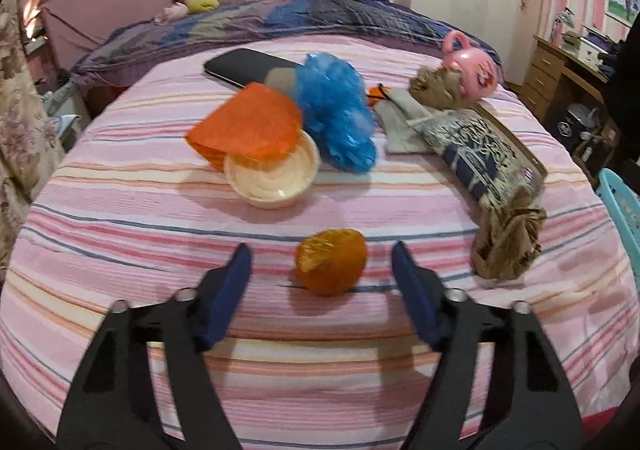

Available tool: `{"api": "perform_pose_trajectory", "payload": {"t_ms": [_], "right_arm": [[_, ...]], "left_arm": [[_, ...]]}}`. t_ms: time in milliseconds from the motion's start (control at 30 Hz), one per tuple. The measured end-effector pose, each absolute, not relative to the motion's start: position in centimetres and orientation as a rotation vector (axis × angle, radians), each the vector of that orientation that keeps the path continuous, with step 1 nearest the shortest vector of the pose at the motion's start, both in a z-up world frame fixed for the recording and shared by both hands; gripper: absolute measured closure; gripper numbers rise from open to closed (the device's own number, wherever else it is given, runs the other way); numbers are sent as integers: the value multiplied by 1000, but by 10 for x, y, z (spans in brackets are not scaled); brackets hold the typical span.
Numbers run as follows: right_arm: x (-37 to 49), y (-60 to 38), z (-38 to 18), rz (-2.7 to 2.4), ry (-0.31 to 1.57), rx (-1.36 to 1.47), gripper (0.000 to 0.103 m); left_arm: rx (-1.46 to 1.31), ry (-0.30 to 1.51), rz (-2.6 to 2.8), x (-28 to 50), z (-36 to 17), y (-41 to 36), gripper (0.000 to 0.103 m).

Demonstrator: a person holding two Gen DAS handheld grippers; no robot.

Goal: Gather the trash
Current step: 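Grasp the orange peel with the left gripper while the right gripper grasps the brown cloth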

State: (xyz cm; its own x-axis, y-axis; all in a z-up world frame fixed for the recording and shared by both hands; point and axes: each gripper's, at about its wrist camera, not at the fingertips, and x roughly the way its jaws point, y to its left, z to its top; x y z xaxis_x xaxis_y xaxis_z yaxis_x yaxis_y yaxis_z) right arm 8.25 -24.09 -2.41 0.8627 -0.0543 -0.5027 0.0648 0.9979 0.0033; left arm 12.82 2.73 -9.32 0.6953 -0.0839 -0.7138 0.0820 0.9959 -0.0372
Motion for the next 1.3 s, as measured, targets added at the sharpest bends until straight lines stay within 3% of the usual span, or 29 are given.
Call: {"api": "perform_pose_trajectory", "payload": {"t_ms": [33, 67, 100, 500, 800, 933, 1133, 1300], "right_arm": [[82, -237, -24, -64, 527, 6, 4], [81, -236, -25, -63, 526, 0, 4], [81, -233, -25, -59, 524, -4, 4], [71, -177, -31, 69, 538, -57, 4], [93, -131, -57, 139, 634, -93, 6], [101, -118, -65, 164, 667, -106, 22], [112, -109, -82, 266, 754, -90, 60], [105, -113, -75, 308, 725, -82, 63]], "left_arm": [[-2, 806, -99, 129, -94, 26, 53], [-1, 812, -104, 129, -95, 25, 67], [-7, 815, -115, 128, -94, 26, 72], [-24, 712, -8, 92, -61, 68, 75], [-60, 723, 80, 96, -65, 100, 75], [-53, 720, 89, 98, -65, 101, 75], [-32, 708, 86, 96, -66, 96, 75], [-24, 702, 85, 96, -64, 90, 75]]}}
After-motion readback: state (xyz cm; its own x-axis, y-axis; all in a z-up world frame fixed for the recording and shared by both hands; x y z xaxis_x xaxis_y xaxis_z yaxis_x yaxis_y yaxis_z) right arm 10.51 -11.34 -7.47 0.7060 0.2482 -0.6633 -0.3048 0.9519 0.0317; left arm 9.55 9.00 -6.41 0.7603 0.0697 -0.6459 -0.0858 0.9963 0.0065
